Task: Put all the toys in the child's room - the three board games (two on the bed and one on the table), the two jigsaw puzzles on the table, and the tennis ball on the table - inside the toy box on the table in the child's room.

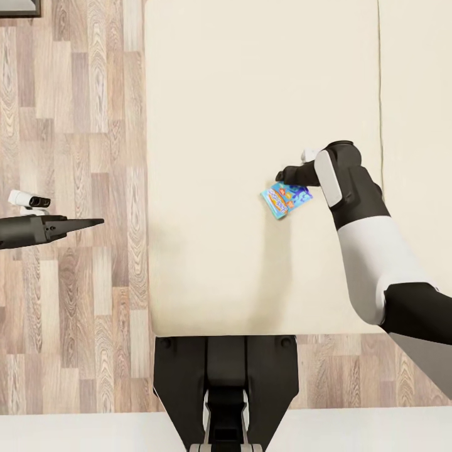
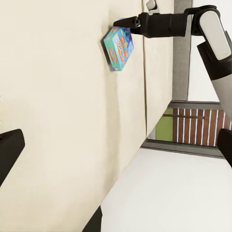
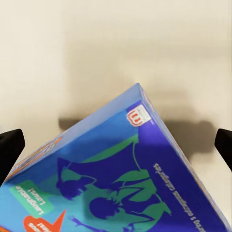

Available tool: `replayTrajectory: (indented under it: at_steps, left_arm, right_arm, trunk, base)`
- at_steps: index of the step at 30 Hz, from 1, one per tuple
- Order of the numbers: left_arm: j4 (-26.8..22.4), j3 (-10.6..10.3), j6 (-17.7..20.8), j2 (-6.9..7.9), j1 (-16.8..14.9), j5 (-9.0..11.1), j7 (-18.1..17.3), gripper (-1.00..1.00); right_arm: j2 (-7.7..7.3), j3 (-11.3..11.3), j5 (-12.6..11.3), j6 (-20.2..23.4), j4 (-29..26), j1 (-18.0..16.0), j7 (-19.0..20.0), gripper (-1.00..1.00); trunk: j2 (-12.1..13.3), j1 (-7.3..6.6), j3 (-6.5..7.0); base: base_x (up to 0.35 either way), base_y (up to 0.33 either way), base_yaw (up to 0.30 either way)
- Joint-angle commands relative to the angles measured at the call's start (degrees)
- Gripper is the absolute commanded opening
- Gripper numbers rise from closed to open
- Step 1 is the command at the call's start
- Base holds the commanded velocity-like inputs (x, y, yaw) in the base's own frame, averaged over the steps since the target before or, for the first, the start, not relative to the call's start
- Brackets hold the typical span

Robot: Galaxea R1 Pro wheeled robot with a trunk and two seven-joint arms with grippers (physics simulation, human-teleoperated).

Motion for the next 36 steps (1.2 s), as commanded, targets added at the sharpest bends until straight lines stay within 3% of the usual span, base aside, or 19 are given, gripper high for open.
replayTrajectory:
  at_steps: [1, 25, 36]
  left_arm:
    - [0.0, 0.0, 0.6, 0.01, 0.0, 0.0, -0.2, 1.0]
    - [0.0, 0.8, 0.6, 0.04, 0.0, 0.0, -0.2, 1.0]
    - [0.0, 0.8, 0.6, 0.03, 0.0, 0.0, -0.2, 1.0]
  right_arm:
    - [0.03, 0.1, -1.4, 0.1, 1.9, -0.1, -0.6, 1.0]
    - [0.12, 0.1, -1.9, 0.1, 1.8, -0.2, -0.6, 1.0]
    - [0.19, 0.2, -1.8, 0.1, 1.8, 0.0, -0.6, 1.0]
  trunk:
    - [-0.1, 0.06, -0.06]
    - [-0.1, 0.06, -0.05]
    - [-0.1, 0.06, 0.74]
  base:
    - [0.0, 0.0, 0.0]
    - [0.0, 0.0, 0.0]
    - [0.0, 0.0, -0.042]
